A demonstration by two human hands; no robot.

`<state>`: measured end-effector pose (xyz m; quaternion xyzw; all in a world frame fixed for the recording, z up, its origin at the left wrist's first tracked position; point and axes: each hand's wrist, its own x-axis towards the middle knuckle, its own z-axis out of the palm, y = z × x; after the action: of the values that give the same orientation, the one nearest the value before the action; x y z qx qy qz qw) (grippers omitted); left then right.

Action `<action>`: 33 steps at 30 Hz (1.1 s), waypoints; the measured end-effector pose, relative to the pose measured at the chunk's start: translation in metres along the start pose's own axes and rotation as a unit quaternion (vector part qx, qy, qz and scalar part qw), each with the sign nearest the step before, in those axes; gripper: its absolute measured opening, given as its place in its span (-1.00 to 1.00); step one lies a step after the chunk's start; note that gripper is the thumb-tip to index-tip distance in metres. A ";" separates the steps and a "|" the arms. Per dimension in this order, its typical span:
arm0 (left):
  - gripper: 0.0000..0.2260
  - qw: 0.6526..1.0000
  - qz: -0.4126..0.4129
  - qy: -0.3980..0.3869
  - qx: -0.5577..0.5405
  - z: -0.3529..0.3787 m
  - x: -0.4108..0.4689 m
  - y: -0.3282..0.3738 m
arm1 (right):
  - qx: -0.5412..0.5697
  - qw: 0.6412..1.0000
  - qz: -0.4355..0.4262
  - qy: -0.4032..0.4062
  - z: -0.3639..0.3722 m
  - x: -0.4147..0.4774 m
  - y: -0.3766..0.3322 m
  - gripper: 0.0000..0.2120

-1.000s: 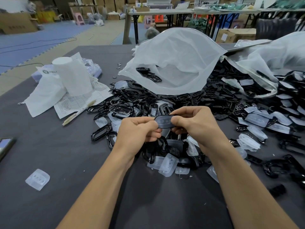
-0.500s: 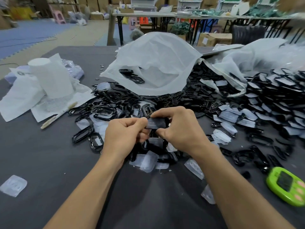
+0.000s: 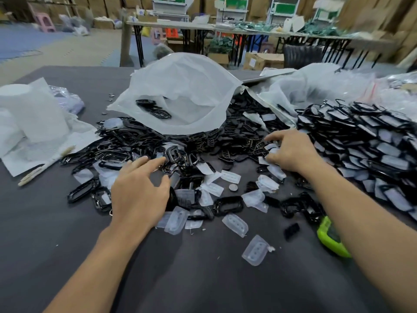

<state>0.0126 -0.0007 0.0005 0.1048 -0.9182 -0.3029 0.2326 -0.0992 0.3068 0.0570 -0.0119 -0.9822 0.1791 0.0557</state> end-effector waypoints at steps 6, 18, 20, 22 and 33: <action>-0.59 0.995 0.027 -0.063 0.067 0.002 0.002 -0.008 | 0.103 0.992 -0.049 -0.049 0.049 -0.001 -0.059 -0.73; -0.84 0.995 -0.008 -0.090 0.040 0.004 0.008 -0.019 | 0.052 0.998 -0.013 0.015 0.071 0.000 -0.095 -0.68; -0.85 0.996 -0.031 -0.078 0.024 0.002 0.010 -0.020 | 0.123 0.991 -0.024 0.048 0.072 -0.010 -0.101 -0.68; -0.86 0.997 -0.043 -0.056 0.005 0.000 0.012 -0.019 | 0.243 0.968 -0.038 0.044 0.076 -0.023 -0.110 -0.78; -0.83 0.996 -0.009 -0.093 0.010 0.005 0.009 -0.017 | 0.502 0.864 -0.003 -0.043 0.109 -0.059 -0.139 -0.86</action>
<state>0.0029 -0.0147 -0.0098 0.0867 -0.9381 -0.3039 0.1420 -0.0532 0.1358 -0.0019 0.0285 -0.7607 0.6483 0.0124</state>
